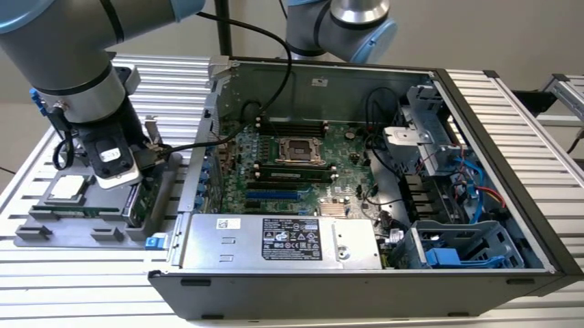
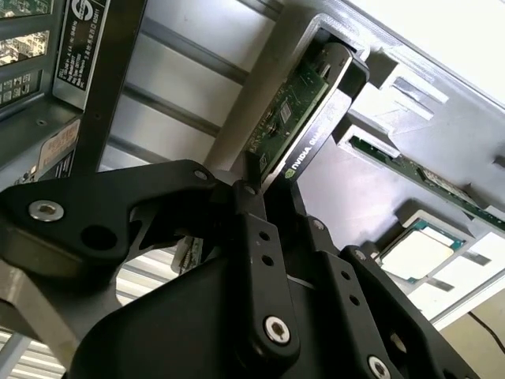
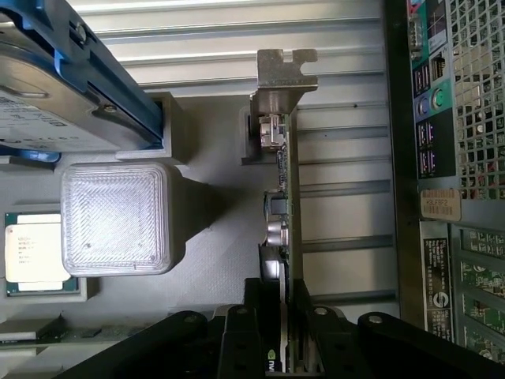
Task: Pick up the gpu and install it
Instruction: 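Pick up the gpu and move the gpu toward the slot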
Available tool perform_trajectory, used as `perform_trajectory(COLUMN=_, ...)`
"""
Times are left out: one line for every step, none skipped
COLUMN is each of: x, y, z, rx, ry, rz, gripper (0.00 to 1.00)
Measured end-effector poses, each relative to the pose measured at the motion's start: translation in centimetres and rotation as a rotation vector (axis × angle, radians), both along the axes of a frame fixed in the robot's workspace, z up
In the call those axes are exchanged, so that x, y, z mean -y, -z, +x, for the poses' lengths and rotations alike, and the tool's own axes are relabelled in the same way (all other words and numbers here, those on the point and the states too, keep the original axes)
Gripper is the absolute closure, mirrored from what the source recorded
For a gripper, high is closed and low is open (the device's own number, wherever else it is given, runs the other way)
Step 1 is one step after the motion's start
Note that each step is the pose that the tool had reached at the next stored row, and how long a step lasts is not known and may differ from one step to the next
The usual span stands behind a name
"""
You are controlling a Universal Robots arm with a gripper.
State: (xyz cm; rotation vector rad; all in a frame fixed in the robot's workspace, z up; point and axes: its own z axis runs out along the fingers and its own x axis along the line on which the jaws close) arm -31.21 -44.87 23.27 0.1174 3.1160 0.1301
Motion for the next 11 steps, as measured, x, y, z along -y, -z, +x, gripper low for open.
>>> perform_trajectory(x=0.0, y=0.0, z=0.0, rx=0.0, ry=0.0, rz=0.0, gripper=1.0)
perform_trajectory(x=0.0, y=-0.01, z=0.0, rx=0.0001, ry=0.0, rz=0.0002, gripper=1.0)
perform_trajectory(x=0.0, y=-0.05, z=0.0, rx=0.0001, ry=0.0, rz=0.0001, gripper=1.0)
perform_trajectory(x=0.0, y=-0.13, z=-0.01, rx=-0.0002, ry=0.0, rz=-0.0001, gripper=1.0)
perform_trajectory(x=0.0, y=-0.2, z=-0.01, rx=-0.0001, ry=0.0, rz=0.0, gripper=1.0)
perform_trajectory(x=0.0, y=-0.27, z=0.0, rx=0.0, ry=0.0, rz=0.0001, gripper=1.0)
perform_trajectory(x=0.0, y=-0.36, z=0.0, rx=0.0, ry=0.0, rz=0.0, gripper=1.0)
perform_trajectory(x=0.0, y=-0.45, z=0.0, rx=0.0, ry=0.0, rz=0.0, gripper=1.0)
perform_trajectory(x=0.0, y=-0.52, z=0.0, rx=0.0, ry=0.0, rz=0.0, gripper=1.0)
perform_trajectory(x=0.0, y=-0.6, z=0.0, rx=0.0, ry=0.0, rz=0.0, gripper=1.0)
perform_trajectory(x=0.0, y=-0.66, z=0.0, rx=0.0, ry=0.0, rz=0.0, gripper=1.0)
